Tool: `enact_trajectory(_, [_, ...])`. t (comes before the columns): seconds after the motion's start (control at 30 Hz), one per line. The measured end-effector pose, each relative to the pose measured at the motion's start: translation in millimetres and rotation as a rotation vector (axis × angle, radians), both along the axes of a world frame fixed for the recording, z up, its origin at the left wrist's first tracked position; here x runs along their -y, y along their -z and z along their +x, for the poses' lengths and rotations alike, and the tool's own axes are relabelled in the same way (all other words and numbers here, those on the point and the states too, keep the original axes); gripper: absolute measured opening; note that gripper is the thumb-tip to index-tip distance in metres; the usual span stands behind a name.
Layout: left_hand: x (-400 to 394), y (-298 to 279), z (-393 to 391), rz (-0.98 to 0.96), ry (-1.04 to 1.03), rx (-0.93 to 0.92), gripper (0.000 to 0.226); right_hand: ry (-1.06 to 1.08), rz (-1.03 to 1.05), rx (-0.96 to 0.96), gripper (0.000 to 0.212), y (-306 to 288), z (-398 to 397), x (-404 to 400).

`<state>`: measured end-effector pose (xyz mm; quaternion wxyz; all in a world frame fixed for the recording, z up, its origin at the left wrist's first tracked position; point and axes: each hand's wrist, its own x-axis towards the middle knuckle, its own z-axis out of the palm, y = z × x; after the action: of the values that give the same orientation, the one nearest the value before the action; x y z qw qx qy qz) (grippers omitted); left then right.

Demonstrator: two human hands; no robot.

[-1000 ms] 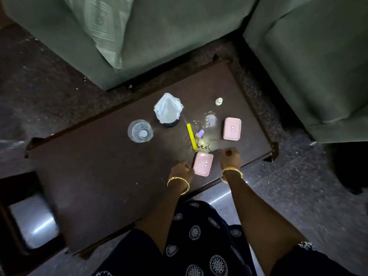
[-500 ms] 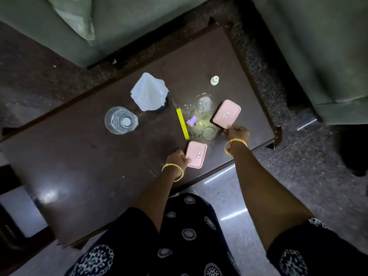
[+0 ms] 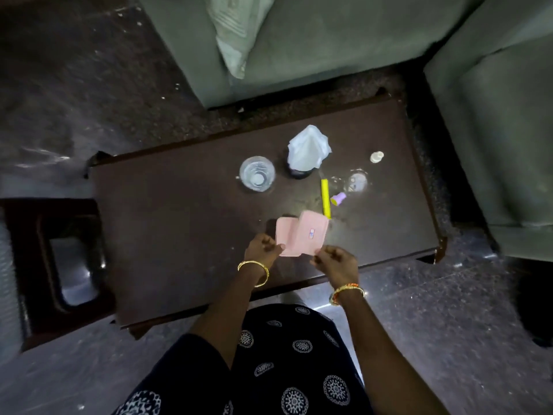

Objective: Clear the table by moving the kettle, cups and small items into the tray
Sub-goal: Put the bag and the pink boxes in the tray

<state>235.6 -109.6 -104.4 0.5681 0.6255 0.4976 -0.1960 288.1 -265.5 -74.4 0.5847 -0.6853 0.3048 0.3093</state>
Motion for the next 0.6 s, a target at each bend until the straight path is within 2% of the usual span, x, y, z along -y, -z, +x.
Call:
enact_trajectory(0.07, [-17, -9, -24, -0.034, -0.088, 0.053, 0.025, -0.112, -0.017, 0.015, 0.008, -7, -18, -23])
enact_trajectory(0.17, [-44, -18, -57, -0.084, -0.185, 0.105, 0.051, -0.257, 0.000, 0.020, 0.008, -17, -32, -58])
enact_trajectory(0.23, [-67, -24, -83, -0.123, -0.272, 0.151, 0.058, -0.376, 0.023, 0.009, 0.010, -24, -41, -85])
enact_trajectory(0.6, [-224, -62, -208, -0.039, -0.582, 0.335, 0.050, -1.024, -0.007, 0.060, 0.018, -60, -120, -284])
